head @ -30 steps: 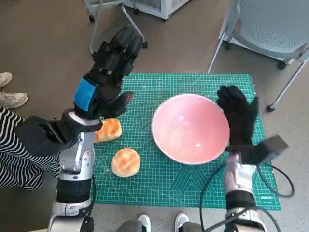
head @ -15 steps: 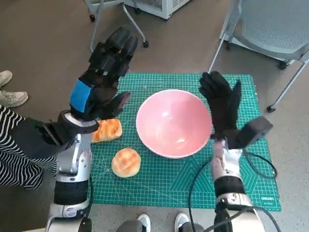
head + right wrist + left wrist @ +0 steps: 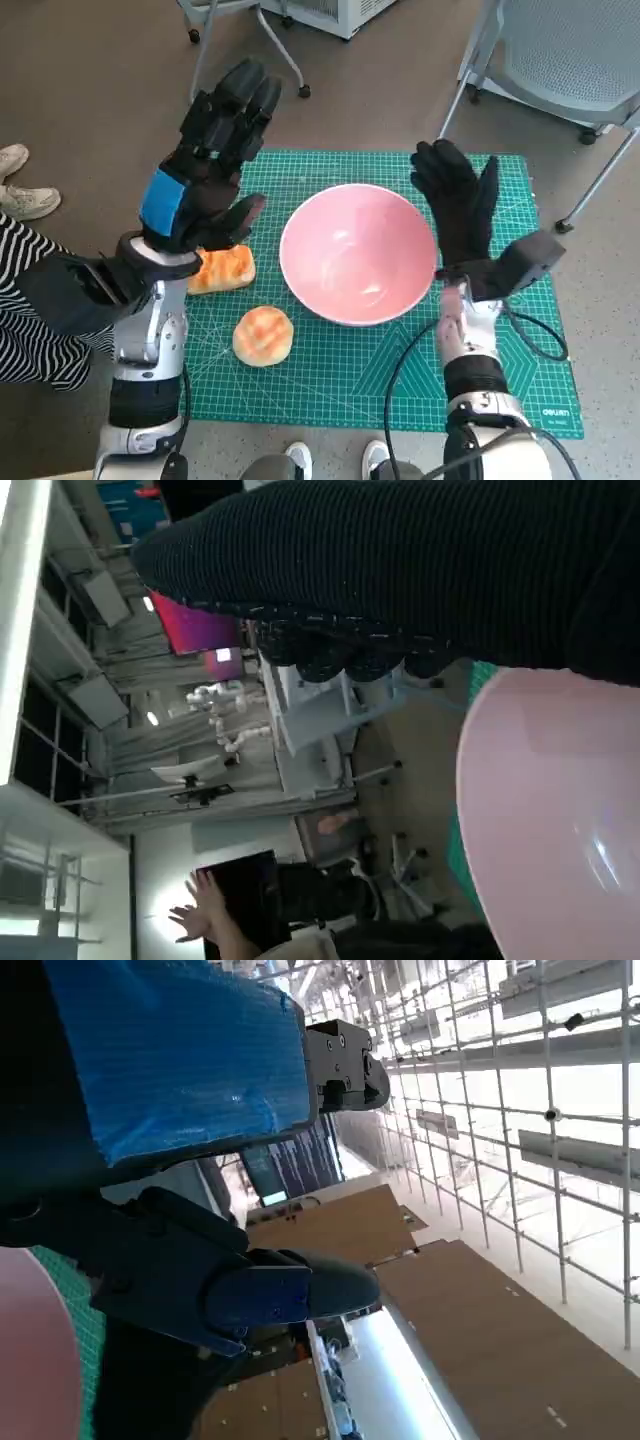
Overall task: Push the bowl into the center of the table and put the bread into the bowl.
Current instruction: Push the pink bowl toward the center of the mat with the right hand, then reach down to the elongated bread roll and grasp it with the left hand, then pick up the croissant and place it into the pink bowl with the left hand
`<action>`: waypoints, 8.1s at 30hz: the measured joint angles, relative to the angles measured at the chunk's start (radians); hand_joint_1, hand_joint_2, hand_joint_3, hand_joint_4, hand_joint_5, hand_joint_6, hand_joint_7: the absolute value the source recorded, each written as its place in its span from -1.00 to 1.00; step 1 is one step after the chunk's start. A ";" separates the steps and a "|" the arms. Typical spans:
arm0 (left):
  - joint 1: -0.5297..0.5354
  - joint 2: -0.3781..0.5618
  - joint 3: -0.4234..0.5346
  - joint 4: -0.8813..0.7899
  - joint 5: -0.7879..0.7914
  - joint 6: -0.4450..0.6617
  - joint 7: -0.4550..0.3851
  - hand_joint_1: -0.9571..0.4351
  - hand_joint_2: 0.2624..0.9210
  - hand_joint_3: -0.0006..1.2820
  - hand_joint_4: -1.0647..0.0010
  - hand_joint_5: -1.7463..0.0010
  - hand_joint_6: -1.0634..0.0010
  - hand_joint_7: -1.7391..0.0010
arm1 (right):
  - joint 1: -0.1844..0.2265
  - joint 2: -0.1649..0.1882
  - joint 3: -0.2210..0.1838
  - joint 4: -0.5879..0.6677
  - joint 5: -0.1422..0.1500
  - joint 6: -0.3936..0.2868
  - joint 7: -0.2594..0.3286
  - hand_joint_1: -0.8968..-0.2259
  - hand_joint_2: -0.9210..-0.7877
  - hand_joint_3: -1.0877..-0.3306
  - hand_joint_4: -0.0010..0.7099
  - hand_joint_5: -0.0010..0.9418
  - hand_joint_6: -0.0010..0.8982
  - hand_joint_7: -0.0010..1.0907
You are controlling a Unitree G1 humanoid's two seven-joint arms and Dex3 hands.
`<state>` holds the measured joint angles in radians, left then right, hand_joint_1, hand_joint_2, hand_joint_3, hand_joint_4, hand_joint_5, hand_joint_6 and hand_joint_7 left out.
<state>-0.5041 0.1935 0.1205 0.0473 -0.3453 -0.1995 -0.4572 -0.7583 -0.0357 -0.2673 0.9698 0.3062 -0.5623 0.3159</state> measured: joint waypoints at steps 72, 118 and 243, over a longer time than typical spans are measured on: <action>-0.041 0.647 0.034 -0.226 0.344 0.330 -0.190 -0.31 0.54 -1.00 0.74 1.00 0.71 0.69 | 0.214 -0.119 0.161 -0.966 -0.037 0.346 -0.011 -0.36 -1.00 0.17 -0.51 -0.96 -1.00 0.12; 0.043 0.638 -0.312 -0.042 0.694 0.350 -0.254 -0.05 0.52 -1.00 0.71 1.00 0.47 0.98 | 0.217 -0.104 0.152 -0.939 -0.024 0.333 -0.008 -0.31 -1.00 0.18 -0.49 -0.98 -1.00 0.11; -0.229 0.230 -0.435 0.014 0.717 0.184 -0.142 0.14 0.76 -0.96 0.38 0.90 0.33 0.67 | 0.241 -0.119 0.130 -0.936 0.004 0.301 0.018 -0.33 -1.00 0.20 -0.51 -0.99 -0.97 0.11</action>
<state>-0.7329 0.4233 -0.3149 0.0609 0.3714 -0.0154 -0.5990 -0.5176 -0.1543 -0.1375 0.0342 0.3099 -0.2611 0.3338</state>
